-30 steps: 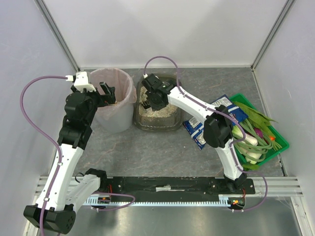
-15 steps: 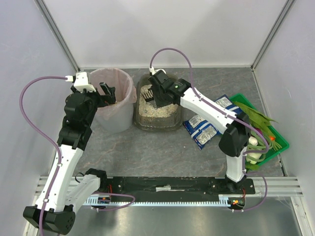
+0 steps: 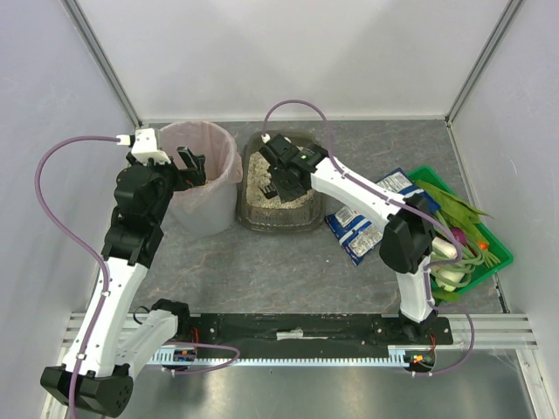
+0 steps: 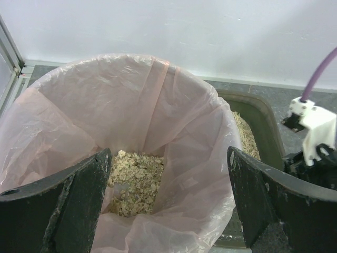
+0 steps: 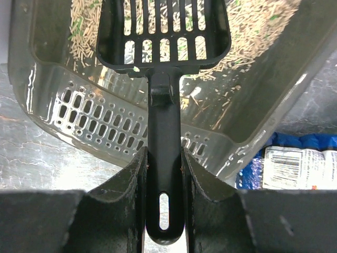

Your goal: Clean the litter box

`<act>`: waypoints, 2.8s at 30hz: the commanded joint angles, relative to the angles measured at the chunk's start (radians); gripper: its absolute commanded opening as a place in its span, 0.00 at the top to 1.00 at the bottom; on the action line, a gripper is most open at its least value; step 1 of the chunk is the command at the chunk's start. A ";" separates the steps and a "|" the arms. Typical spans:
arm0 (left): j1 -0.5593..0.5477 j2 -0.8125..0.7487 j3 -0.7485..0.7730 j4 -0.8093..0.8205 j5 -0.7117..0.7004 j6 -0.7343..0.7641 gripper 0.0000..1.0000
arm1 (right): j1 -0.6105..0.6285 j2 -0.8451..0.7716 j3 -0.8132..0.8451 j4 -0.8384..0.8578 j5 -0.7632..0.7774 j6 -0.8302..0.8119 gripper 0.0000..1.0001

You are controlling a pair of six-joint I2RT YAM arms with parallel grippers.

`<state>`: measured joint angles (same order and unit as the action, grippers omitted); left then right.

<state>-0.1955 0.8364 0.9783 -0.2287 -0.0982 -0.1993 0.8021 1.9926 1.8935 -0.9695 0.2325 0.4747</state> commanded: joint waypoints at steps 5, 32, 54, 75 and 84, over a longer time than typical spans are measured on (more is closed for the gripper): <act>-0.007 -0.016 0.002 0.052 -0.011 0.023 0.04 | 0.002 0.169 0.147 -0.063 -0.062 -0.010 1.00; -0.012 -0.008 0.003 0.051 -0.003 0.020 0.04 | -0.007 0.334 0.219 0.222 0.151 0.142 1.00; -0.010 0.010 0.003 0.049 0.017 0.011 0.04 | -0.004 0.152 -0.265 0.779 0.243 -0.021 1.00; -0.012 0.000 -0.001 0.058 0.031 0.017 0.05 | 0.039 -0.285 -0.629 0.713 0.232 -0.081 1.00; -0.010 0.013 0.026 0.066 0.054 0.018 0.08 | 0.051 -0.351 -0.636 0.620 0.161 -0.082 1.00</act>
<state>-0.2035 0.8497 0.9749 -0.2245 -0.0669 -0.1997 0.8413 1.6760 1.2201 -0.2935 0.4007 0.3962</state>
